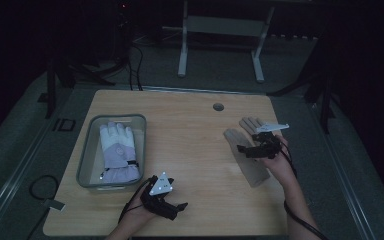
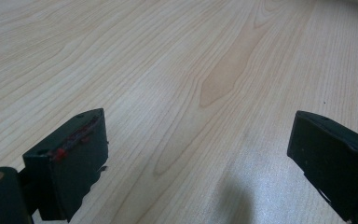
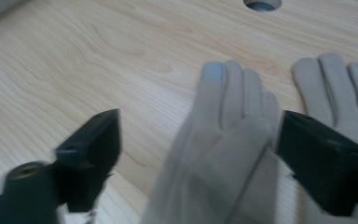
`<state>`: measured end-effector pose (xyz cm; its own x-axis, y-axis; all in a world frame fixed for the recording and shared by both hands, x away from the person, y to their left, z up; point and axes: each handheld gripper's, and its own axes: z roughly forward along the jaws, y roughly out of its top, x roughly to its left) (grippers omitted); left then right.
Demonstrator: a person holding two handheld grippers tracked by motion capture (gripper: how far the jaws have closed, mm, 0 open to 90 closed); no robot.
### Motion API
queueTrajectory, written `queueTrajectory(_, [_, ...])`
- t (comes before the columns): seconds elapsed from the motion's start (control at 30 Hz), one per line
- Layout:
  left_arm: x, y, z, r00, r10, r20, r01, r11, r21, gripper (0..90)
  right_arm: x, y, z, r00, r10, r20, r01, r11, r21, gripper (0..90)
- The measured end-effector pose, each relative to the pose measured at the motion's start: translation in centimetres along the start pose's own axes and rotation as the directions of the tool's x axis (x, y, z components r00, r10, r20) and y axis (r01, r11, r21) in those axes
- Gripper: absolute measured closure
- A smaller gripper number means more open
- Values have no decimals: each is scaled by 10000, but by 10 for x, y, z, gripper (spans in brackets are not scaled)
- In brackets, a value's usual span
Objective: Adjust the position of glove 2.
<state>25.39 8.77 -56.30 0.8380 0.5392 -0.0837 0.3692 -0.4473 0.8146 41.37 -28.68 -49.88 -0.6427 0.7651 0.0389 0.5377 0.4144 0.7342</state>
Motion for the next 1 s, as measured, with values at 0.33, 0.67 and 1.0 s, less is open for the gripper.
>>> queueTrajectory(0.33, [0,-1,0,10000,47,-21,-47,10000,-33,52,-17,-11,16,9993,-362,-95,368,9962,794,426])
queueTrajectory(0.67, [2,-1,-1,10000,-8,-5,8,9999,-119,52,-22,-34,34,9988,-494,-15,494,9963,697,542])
queueTrajectory(1.0, [1,-1,-1,10000,16,-6,-16,9999,-127,53,-4,-37,34,9985,341,420,-354,9989,321,783])
